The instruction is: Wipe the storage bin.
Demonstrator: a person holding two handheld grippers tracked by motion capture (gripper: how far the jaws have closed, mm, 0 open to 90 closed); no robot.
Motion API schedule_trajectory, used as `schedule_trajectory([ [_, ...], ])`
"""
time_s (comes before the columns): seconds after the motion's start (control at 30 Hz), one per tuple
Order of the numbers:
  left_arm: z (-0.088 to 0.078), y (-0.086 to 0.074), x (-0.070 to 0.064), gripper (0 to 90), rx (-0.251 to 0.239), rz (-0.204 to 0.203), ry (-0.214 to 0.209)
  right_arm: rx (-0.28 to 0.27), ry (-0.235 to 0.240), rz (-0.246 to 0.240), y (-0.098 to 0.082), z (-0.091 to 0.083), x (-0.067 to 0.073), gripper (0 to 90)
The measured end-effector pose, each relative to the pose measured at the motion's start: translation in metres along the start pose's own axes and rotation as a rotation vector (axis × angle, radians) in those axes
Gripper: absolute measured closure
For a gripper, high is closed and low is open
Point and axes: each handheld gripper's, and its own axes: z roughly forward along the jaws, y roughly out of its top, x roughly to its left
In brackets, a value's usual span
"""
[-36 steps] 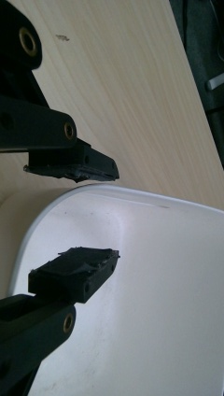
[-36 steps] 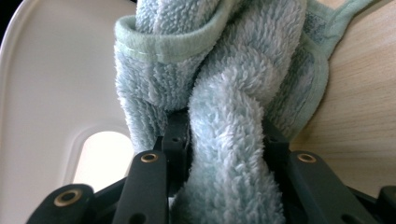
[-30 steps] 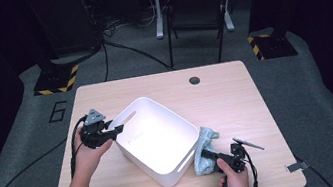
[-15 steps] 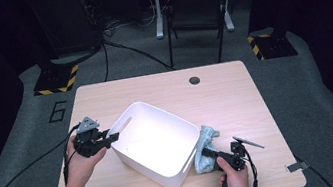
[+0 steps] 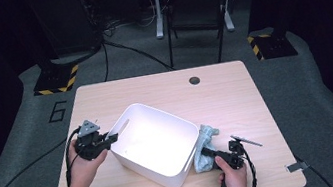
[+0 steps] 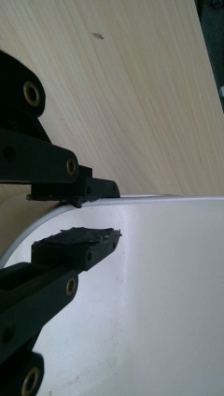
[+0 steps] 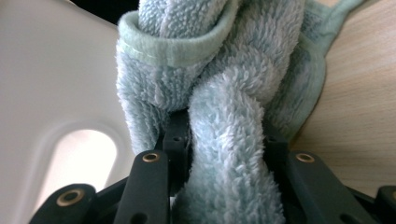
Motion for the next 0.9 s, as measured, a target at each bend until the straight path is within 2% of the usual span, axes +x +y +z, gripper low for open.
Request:
schedule_trajectory([
  [0.03, 0.000, -0.001, -0.001, 75.2, -0.002, -0.011, 0.004, 0.007, -0.007, -0.005, 0.000, 0.001, 0.000, 64.6],
  [0.13, -0.001, -0.002, -0.003, 75.8, -0.009, -0.010, 0.014, 0.010, -0.025, 0.002, -0.001, 0.002, -0.001, 64.8],
  [0.27, -0.001, -0.003, -0.005, 76.0, -0.014, -0.012, 0.023, 0.011, -0.026, 0.015, -0.001, 0.003, -0.002, 65.9],
  [0.37, -0.001, -0.002, -0.006, 76.0, -0.011, -0.009, 0.032, 0.013, -0.029, 0.006, 0.001, 0.002, 0.001, 66.7],
  [0.5, 0.001, -0.003, -0.007, 75.8, -0.022, -0.017, 0.047, 0.010, -0.041, -0.044, 0.005, -0.002, 0.011, 67.1],
  [0.67, 0.002, -0.002, -0.010, 76.1, -0.012, 0.006, 0.085, -0.042, 0.030, -0.079, 0.013, -0.014, 0.029, 66.9],
  [0.77, 0.001, -0.002, -0.011, 76.2, -0.007, 0.007, 0.086, -0.076, 0.084, -0.100, 0.016, -0.020, 0.038, 66.6],
  [0.83, 0.001, -0.002, -0.011, 76.2, -0.009, 0.005, 0.082, -0.087, 0.114, -0.093, 0.017, -0.024, 0.043, 66.6],
  [0.9, 0.001, -0.003, -0.010, 76.2, -0.015, 0.006, 0.067, -0.095, 0.119, -0.111, 0.017, -0.026, 0.048, 66.6],
])
